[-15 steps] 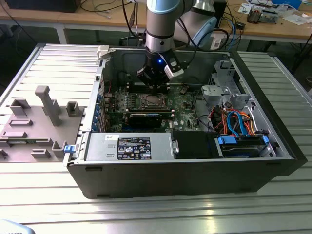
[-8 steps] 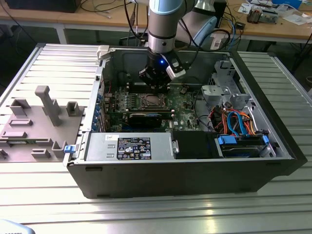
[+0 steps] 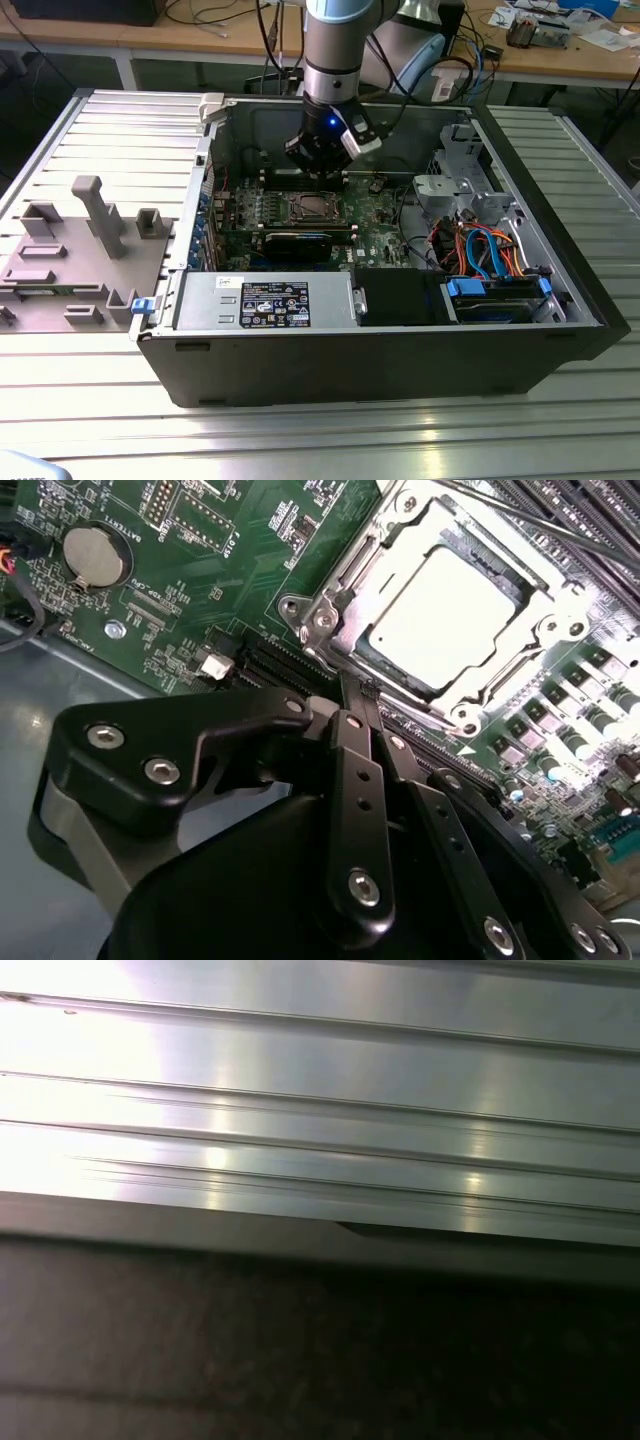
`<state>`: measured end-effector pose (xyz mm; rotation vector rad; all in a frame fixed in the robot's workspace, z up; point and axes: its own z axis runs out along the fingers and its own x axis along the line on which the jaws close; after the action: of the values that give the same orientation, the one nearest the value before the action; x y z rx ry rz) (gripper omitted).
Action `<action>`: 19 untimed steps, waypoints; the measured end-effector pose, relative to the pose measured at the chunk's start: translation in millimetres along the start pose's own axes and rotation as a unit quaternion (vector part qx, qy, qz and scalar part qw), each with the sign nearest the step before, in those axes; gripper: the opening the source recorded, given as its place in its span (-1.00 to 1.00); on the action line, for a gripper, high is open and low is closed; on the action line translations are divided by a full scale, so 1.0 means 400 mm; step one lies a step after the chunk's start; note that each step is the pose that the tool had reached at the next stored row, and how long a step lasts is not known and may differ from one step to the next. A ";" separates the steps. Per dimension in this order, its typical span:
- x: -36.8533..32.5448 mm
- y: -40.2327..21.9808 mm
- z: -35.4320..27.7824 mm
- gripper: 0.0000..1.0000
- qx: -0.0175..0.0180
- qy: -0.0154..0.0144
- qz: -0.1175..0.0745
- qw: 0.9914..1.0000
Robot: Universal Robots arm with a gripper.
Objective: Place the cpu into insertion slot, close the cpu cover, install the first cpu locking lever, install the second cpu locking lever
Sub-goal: 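Install the first cpu locking lever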
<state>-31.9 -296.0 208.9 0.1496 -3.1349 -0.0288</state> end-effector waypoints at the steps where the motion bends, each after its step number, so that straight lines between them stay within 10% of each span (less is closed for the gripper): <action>1: 0.000 0.000 0.000 -0.79 0.000 0.000 0.000 1.000; 19: 0.003 -0.027 -0.002 -0.79 0.002 0.000 0.000 1.000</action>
<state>-31.9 -307.0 209.4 0.1495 -3.1347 -0.0220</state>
